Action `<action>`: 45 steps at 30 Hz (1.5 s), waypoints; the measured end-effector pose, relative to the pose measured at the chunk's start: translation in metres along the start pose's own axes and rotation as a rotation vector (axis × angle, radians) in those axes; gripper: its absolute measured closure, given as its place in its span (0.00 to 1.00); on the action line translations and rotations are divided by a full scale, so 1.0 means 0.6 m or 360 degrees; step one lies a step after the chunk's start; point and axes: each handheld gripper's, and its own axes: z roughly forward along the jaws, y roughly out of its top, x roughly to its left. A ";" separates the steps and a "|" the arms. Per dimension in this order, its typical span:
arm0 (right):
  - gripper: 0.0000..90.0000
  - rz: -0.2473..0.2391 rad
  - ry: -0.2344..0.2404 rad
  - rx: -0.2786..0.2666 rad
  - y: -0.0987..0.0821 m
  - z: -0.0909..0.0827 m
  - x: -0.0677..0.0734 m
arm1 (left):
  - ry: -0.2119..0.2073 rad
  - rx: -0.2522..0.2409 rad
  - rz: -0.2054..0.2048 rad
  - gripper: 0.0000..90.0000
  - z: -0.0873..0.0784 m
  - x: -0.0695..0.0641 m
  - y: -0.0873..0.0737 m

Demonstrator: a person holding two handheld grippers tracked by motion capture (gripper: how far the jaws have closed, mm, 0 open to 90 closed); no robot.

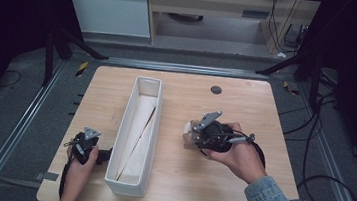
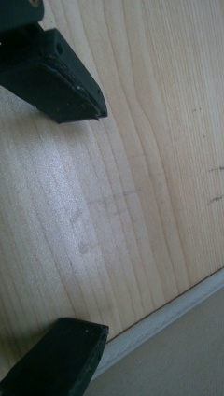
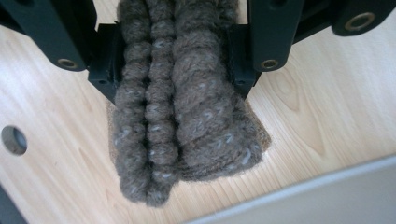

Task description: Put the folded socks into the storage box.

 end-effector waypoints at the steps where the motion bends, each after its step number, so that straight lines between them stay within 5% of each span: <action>1: 0.57 -0.0008 0.0000 -0.0002 0.007 -0.005 0.002 | 0.0000 0.0000 0.0000 0.00 0.000 0.000 0.000; 19: 0.57 -0.0076 0.0057 -0.0050 0.109 -0.067 0.024 | 0.0002 -0.0005 0.0001 0.00 0.000 0.000 0.000; 28: 0.57 -0.0090 0.0133 -0.0115 0.156 -0.075 0.042 | 0.0005 -0.0007 0.0005 0.00 0.000 -0.001 0.000; 45: 0.57 -0.0230 0.0207 -0.0084 0.232 -0.066 0.088 | 0.0005 -0.0006 0.0005 0.00 0.000 -0.001 0.000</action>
